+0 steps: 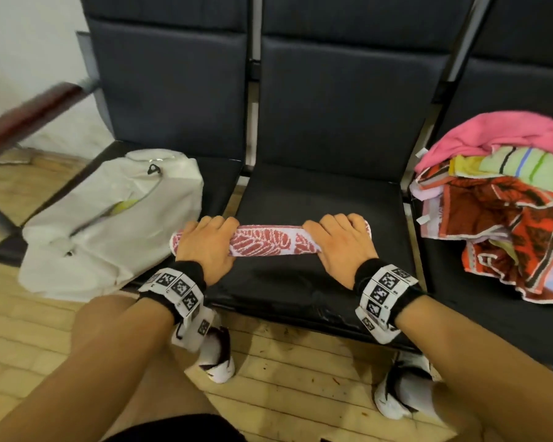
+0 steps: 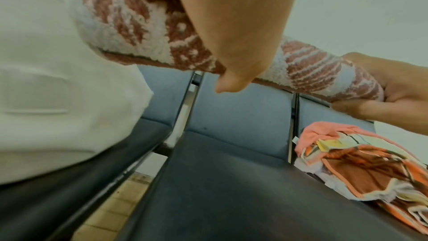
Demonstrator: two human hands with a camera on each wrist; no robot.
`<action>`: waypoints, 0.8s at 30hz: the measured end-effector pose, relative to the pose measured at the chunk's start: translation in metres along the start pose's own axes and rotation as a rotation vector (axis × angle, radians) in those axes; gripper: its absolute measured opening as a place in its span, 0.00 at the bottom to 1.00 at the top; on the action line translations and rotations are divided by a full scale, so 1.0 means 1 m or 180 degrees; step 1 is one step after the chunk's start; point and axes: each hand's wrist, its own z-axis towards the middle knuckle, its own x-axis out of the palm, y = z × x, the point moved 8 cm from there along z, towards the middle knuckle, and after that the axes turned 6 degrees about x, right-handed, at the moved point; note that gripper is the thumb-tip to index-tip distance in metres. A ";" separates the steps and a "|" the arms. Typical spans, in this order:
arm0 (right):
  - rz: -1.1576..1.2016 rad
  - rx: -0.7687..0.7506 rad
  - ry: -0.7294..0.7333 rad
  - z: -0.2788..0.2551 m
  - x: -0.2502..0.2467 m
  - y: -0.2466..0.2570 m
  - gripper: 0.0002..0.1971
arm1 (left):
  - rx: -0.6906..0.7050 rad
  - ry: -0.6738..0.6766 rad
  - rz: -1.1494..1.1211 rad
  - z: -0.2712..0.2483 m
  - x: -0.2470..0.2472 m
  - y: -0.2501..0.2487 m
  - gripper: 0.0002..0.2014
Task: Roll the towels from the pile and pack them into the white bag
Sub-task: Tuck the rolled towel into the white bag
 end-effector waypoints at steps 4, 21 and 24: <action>-0.0131 -0.0185 0.0028 0.048 -0.021 0.031 0.28 | -0.0242 -0.0202 -0.0106 -0.004 -0.021 0.044 0.25; -0.0396 -0.0573 -0.0329 0.220 -0.087 0.172 0.22 | -0.1112 -0.0616 -0.0879 0.021 -0.053 0.216 0.30; -0.0579 -0.0847 -0.0046 0.241 -0.071 0.199 0.24 | -0.1114 -0.0144 -0.1232 0.013 -0.030 0.228 0.23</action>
